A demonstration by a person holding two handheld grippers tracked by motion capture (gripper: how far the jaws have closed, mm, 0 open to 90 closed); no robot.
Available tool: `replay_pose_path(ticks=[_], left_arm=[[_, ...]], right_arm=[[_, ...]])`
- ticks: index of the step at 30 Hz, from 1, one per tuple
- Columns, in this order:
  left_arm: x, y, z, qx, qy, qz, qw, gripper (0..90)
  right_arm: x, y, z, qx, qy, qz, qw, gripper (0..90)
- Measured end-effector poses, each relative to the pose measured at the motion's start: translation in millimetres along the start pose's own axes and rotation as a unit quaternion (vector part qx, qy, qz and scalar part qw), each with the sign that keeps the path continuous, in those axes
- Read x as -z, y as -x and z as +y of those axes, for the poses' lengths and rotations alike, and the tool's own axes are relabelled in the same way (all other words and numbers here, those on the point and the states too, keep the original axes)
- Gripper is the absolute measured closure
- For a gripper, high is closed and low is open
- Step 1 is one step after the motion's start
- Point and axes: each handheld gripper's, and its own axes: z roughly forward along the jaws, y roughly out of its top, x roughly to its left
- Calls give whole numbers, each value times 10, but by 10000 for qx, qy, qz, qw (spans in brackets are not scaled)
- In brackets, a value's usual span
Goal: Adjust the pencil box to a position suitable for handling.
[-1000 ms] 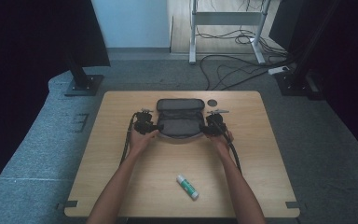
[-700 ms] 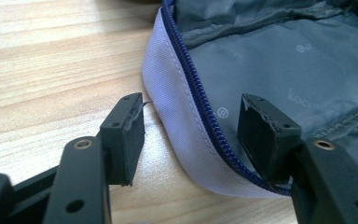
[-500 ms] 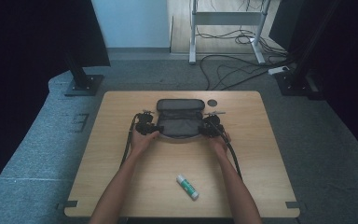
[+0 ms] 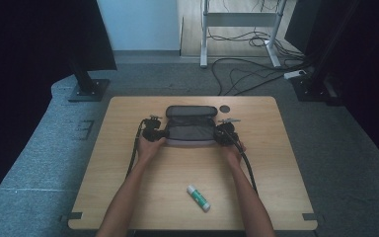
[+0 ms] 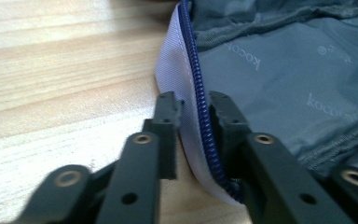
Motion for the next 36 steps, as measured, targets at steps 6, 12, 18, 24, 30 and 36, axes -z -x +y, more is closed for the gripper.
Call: replay_pose_path(ticks=[6,12,18,24,30,36], left_arm=[[8,13,12,-65,8,-15,10000,838],[70,27,28,-111,75,-135,9998,853],[254,53,85,-106,370,-318,9988,860],[378,74,108,-175,513,-388,9978,867],[498,85,123,-209,607,-447,9969,869],[609,95,134,-268,663,-492,9962,871]], right_arm=[[39,-2,-8,34,81,11,10000,855],[105,9,-5,2,205,50,9998,858],[261,-2,52,81,428,85,9990,860],[356,-21,77,146,524,135,9984,860],[458,-61,102,292,650,159,9973,861],[542,-87,123,331,740,218,9965,861]])
